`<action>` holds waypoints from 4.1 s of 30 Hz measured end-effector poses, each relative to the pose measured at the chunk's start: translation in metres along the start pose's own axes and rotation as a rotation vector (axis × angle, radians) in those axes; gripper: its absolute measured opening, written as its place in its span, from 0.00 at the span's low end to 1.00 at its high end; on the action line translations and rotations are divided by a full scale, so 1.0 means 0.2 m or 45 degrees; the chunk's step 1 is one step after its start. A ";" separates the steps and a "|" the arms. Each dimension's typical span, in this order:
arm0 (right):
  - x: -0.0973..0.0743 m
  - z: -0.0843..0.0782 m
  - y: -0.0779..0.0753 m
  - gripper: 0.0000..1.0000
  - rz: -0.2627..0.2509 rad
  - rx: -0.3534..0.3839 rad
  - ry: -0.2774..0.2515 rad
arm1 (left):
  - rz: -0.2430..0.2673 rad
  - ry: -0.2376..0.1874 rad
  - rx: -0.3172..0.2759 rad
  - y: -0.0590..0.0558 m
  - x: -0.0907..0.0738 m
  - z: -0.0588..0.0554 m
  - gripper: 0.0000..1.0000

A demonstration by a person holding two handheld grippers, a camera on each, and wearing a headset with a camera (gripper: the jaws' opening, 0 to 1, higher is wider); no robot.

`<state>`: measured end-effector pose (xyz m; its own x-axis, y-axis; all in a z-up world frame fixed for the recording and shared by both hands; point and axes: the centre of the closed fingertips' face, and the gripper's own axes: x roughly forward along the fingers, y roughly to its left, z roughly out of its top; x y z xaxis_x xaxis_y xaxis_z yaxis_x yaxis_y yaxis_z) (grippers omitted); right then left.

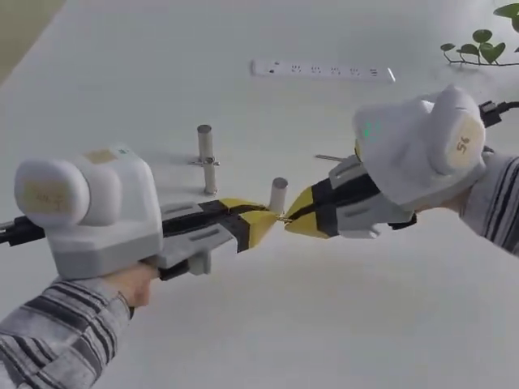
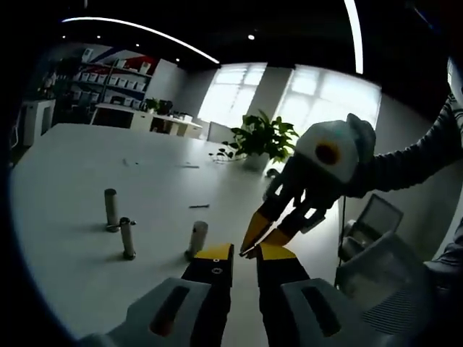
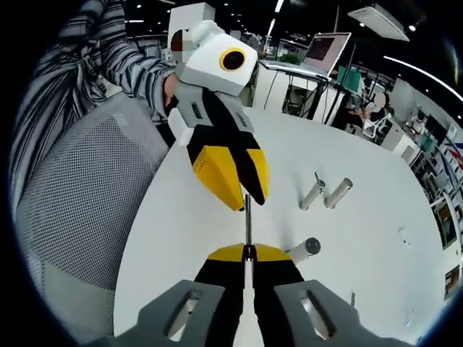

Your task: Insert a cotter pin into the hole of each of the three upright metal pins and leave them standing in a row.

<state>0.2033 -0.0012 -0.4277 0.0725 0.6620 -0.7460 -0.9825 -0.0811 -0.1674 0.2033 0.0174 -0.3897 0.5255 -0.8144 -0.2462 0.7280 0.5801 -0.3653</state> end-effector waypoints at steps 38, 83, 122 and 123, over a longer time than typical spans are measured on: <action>-0.01 -0.30 -0.26 0.00 -0.158 0.091 0.289 | 0.368 0.166 0.227 0.31 0.25 -0.13 0.25; 0.02 -0.20 -0.29 0.00 -0.145 0.021 0.250 | 0.405 0.208 0.163 0.36 0.39 -0.21 0.10; 0.02 -0.15 -0.29 0.00 -0.184 0.155 0.101 | 0.426 0.193 0.112 0.36 0.39 -0.21 0.11; 0.02 -0.15 -0.29 0.00 -0.181 0.152 0.100 | 0.427 0.193 0.104 0.36 0.39 -0.21 0.11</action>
<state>0.2654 -0.0160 -0.4397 0.2207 0.5997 -0.7692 -0.9744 0.1011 -0.2007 0.2778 -0.0040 -0.4729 0.6740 -0.5682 -0.4721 0.5625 0.8090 -0.1705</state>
